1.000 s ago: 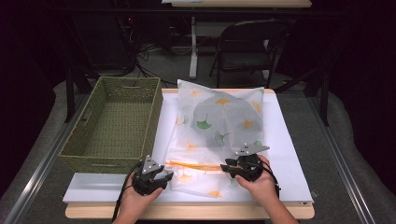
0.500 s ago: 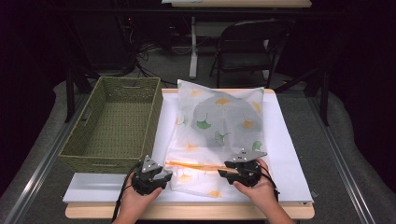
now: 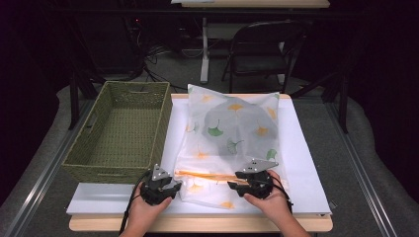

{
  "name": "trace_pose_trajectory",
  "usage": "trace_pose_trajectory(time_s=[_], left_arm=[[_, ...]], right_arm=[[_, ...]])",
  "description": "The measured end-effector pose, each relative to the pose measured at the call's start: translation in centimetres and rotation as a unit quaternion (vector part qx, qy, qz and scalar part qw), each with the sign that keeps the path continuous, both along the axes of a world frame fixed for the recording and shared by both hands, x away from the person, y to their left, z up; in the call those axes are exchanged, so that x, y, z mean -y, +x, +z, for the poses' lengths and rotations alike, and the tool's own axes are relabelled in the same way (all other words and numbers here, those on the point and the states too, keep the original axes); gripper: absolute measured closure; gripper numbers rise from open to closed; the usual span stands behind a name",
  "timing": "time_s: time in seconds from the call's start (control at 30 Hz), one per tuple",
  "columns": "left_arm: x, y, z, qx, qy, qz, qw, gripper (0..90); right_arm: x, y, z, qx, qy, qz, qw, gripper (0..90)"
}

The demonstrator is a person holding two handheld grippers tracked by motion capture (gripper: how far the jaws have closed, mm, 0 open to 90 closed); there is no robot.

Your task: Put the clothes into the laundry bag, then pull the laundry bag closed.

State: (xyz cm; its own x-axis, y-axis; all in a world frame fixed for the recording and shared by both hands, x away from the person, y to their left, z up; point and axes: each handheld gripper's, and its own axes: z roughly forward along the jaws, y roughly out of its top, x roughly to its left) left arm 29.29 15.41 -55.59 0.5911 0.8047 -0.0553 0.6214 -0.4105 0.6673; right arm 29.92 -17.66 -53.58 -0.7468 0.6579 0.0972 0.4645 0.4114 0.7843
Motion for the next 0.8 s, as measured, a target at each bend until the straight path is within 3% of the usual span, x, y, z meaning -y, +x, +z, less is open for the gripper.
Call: trace_pose_trajectory(time_s=[0.27,0.57,0.8], left_arm=[[-0.09,0.10,-0.03,0.003,0.017,0.007,0.9998,71.1],[-0.27,0.22,0.09,-0.003,0.021,0.003,0.9998,87.8],[-0.31,0.24,0.25,-0.009,0.020,-0.003,0.9998,90.0]], right_arm=[[-0.30,-0.15,0.09,0.006,0.005,0.007,0.9999,50.8],[-0.47,-0.08,0.03,-0.009,0.012,-0.002,0.9999,51.1],[-0.59,-0.16,0.04,-0.003,0.011,0.003,0.9999,48.8]])
